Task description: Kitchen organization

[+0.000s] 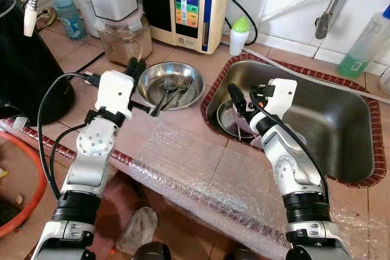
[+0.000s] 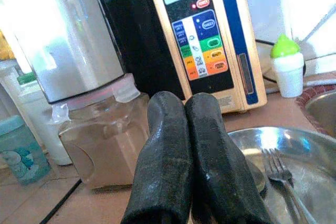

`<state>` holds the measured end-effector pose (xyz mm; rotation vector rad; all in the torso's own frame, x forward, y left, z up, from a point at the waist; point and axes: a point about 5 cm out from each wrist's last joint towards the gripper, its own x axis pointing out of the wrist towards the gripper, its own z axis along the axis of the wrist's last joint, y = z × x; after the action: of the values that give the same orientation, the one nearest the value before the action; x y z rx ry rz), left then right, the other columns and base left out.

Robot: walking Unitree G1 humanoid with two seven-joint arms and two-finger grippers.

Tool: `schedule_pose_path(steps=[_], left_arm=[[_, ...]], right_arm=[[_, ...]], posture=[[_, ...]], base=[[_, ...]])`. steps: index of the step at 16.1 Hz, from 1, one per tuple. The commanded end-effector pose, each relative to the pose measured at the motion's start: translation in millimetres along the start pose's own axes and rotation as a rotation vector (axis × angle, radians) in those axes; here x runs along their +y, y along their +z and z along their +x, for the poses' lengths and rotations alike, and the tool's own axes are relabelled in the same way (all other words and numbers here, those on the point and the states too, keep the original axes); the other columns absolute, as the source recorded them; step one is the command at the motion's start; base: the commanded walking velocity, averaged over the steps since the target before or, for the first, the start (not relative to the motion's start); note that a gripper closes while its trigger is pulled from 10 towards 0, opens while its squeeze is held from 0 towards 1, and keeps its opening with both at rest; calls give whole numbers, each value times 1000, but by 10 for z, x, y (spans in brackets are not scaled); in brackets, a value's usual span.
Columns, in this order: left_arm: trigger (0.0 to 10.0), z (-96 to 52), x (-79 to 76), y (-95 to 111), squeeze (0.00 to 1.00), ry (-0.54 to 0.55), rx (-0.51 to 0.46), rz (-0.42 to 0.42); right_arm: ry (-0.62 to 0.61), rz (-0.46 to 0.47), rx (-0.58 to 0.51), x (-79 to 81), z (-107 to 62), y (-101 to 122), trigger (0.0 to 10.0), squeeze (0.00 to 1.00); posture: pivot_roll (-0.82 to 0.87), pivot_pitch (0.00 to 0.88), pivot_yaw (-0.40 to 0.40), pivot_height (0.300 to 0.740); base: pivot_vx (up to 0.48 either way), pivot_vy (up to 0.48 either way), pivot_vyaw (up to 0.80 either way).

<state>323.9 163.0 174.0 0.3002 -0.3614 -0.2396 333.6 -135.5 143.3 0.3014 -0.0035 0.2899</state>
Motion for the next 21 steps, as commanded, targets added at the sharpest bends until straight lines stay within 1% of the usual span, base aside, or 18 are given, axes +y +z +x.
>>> schedule_pose_path(steps=[1,2,4,5,6,7,8,9,11,12,15,16,17,18,19,20,21], left_arm=[[10000,-41,54,3,0,13,14,-4],[10000,-104,83,-37,1000,25,35,-30],[10000,-222,95,-147,1000,46,108,-119],[10000,-266,50,-233,1000,47,176,-202],[10000,-280,15,-268,1000,56,209,-263],[10000,-267,-30,-281,1000,76,236,-370],[10000,-258,-46,-275,1000,82,240,-409],[10000,-231,-61,-252,1000,92,246,-487],[10000,-206,-83,-210,1000,93,244,-591],[10000,-213,-54,-184,1000,104,246,-652],[10000,-265,16,-143,1000,126,246,-747],[10000,-329,14,-109,1000,94,254,-800],[10000,-404,-57,-86,1000,35,269,-840],[10000,-560,-205,-91,953,-82,321,-876],[10000,-601,-249,-91,690,-113,335,-883],[10000,-655,-310,-94,0,-146,357,-901],[10000,-709,-375,-122,0,-164,391,-918]], right_arm=[[-10,-7,0,-13,4,6,10000,0],[-12,-8,0,-20,-3,6,10000,0],[-18,-9,8,-34,-20,-18,10000,0],[-18,-9,13,-29,-21,-31,10000,0],[-14,-8,17,-15,-13,-38,10000,0],[-5,-9,20,9,5,-41,10000,0],[-1,-10,21,15,11,-42,10000,0],[5,-15,23,24,23,-38,10000,0],[5,-17,25,19,28,-36,10000,0],[4,-19,27,14,24,-39,10000,0],[-1,-20,31,4,7,-54,10000,0],[-3,-20,32,0,6,-62,10000,0],[-3,-20,33,-2,5,-65,10000,0],[-3,-19,36,-2,9,-74,10000,0],[-1,-19,37,1,11,-77,10000,0],[3,-20,40,8,19,-82,10000,0],[10,-22,44,22,31,-87,10000,0]], posture=[[-18,40,15,740],[-18,43,15,740],[-13,47,12,740],[-11,47,10,740],[-7,47,6,740],[-3,48,1,740],[-2,47,-1,740],[0,47,-4,740],[0,47,-4,740],[-1,47,-4,740],[-1,47,-4,740],[-2,45,2,740],[-2,45,2,740],[7,45,1,740],[7,45,1,740],[15,45,-5,740],[15,45,-5,740]], base=[[0,0,0],[0,0,0],[0,0,0],[0,0,0],[0,0,0],[0,0,0],[0,0,0],[0,0,0],[0,0,0],[0,0,0],[0,0,0],[0,0,0],[0,0,0],[0,0,0],[0,0,0],[0,0,0],[0,0,0]])
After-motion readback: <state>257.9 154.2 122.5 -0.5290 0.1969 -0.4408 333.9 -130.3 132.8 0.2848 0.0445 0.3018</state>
